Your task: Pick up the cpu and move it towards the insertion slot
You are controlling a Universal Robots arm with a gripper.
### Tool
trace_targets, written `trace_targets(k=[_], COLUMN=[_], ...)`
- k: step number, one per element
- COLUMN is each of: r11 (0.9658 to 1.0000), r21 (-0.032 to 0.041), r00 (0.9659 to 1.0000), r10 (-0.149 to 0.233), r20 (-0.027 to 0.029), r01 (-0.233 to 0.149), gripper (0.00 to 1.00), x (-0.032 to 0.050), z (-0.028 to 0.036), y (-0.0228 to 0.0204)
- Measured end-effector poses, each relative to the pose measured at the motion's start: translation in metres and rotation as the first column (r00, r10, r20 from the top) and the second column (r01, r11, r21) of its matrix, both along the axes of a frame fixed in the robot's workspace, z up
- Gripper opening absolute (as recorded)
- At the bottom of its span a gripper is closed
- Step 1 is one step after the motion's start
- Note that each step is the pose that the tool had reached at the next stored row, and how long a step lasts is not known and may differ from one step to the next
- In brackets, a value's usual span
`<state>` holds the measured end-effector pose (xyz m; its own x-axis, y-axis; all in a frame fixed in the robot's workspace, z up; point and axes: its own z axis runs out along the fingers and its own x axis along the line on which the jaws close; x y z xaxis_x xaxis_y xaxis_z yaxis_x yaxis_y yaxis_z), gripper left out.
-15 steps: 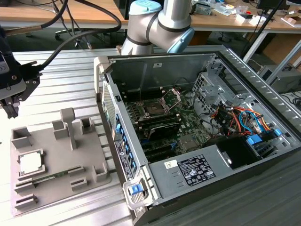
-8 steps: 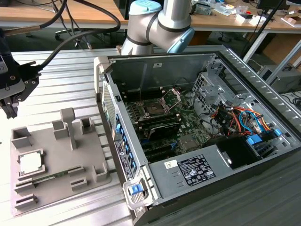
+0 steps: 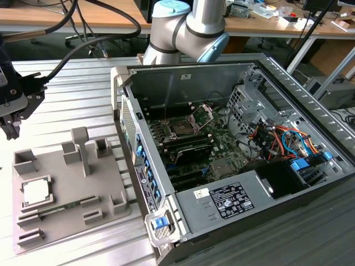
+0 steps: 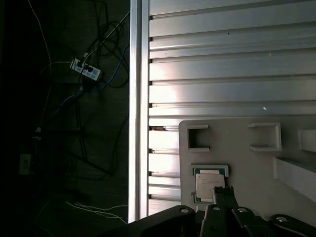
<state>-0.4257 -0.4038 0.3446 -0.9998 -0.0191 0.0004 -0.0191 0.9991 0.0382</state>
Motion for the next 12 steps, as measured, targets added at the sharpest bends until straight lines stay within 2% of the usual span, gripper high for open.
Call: trace_targets(k=[12], r11=[1.0000], r21=[0.0000], r00=[1.0000], r10=[0.000], r20=[0.0000], r01=[0.000], gripper=[0.11], x=[-0.0035], z=[-0.0004], y=[0.0000])
